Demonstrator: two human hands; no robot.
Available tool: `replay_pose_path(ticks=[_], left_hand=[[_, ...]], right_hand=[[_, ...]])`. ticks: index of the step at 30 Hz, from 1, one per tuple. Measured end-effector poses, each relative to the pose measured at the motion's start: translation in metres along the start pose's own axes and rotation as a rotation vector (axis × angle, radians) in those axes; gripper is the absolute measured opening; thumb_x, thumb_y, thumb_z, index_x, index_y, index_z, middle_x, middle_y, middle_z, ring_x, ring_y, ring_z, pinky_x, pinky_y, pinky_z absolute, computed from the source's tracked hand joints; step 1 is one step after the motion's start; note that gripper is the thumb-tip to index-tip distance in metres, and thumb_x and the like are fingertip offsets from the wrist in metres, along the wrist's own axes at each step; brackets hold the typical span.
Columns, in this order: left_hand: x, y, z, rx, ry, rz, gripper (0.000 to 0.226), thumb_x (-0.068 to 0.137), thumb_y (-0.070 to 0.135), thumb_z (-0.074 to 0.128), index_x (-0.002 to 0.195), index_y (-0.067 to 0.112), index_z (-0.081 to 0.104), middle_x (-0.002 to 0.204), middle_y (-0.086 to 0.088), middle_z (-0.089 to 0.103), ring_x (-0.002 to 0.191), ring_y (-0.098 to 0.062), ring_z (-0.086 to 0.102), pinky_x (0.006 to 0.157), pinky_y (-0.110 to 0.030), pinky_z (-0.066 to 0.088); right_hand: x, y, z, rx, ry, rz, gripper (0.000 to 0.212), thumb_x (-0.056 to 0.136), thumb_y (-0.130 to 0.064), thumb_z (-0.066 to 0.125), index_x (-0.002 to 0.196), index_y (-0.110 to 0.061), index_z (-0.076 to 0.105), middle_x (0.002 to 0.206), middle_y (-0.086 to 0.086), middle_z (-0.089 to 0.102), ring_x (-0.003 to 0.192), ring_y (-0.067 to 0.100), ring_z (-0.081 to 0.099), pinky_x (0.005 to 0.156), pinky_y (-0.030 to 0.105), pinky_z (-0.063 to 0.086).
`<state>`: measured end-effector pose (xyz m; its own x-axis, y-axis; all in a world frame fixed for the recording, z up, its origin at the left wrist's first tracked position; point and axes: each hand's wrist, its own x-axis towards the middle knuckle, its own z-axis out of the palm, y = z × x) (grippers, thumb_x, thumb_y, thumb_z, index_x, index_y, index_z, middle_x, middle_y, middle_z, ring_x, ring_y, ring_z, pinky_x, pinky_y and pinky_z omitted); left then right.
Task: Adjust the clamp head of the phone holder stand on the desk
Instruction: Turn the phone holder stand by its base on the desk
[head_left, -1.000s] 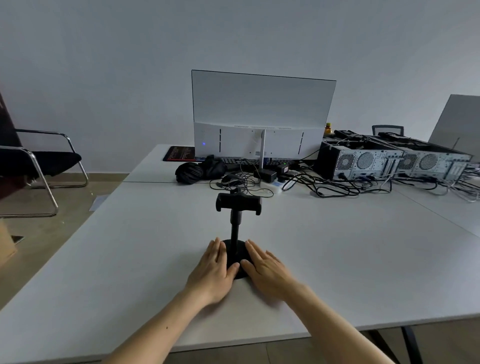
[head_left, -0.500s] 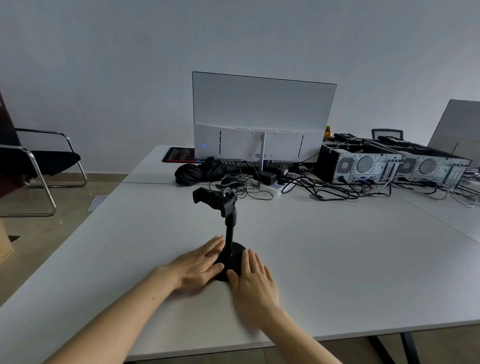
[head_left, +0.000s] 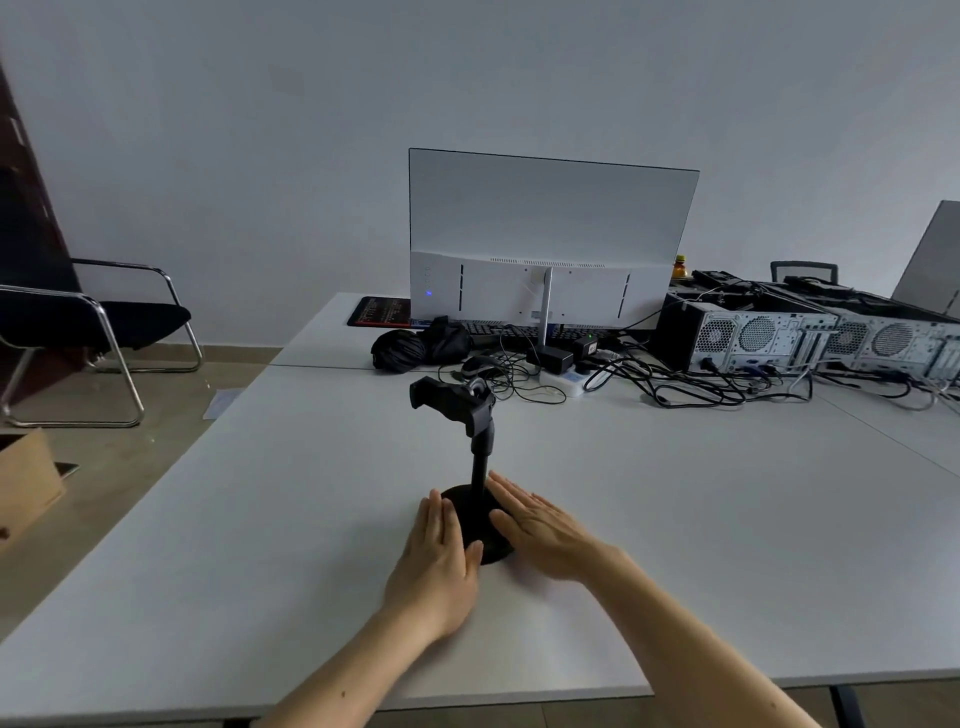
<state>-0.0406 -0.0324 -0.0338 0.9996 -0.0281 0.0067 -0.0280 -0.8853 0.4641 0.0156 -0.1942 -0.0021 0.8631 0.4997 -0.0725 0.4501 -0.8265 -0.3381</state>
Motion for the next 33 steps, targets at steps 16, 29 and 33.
replay_pose_path(ticks=[16, 29, 33], left_hand=[[0.024, -0.024, -0.031, 0.063, -0.145, 0.135, 0.066, 0.102, 0.042, 0.022, 0.155, 0.010, -0.002, 0.166, -0.004, -0.009, 0.153, -0.013, -0.010, 0.121, -0.027, -0.002], [0.026, -0.034, -0.051, -0.283, -0.187, 0.193, 0.073, 0.100, 0.047, 0.031, 0.155, 0.018, -0.007, 0.164, 0.005, -0.017, 0.143, 0.002, -0.017, 0.117, -0.023, -0.008], [0.012, -0.028, -0.094, -0.629, -0.042, 0.182, 0.114, 0.068, 0.085, 0.044, 0.156, 0.028, 0.000, 0.165, 0.013, -0.004, 0.146, 0.004, -0.002, 0.120, -0.027, 0.000]], right_hand=[[-0.010, -0.035, 0.032, -0.074, 0.098, 0.235, 0.065, 0.101, -0.051, 0.013, 0.154, -0.016, -0.002, 0.165, 0.000, -0.001, 0.151, 0.014, 0.005, 0.120, 0.031, 0.008], [-0.018, -0.042, 0.004, 0.183, 0.360, 0.196, 0.054, 0.097, -0.047, 0.039, 0.142, -0.017, 0.035, 0.150, 0.002, 0.042, 0.133, 0.024, 0.044, 0.103, 0.035, 0.037], [-0.014, -0.052, -0.039, 0.434, 0.651, 0.039, 0.048, 0.086, -0.036, 0.067, 0.128, -0.018, 0.051, 0.129, 0.000, 0.060, 0.120, 0.016, 0.054, 0.096, 0.029, 0.041]])
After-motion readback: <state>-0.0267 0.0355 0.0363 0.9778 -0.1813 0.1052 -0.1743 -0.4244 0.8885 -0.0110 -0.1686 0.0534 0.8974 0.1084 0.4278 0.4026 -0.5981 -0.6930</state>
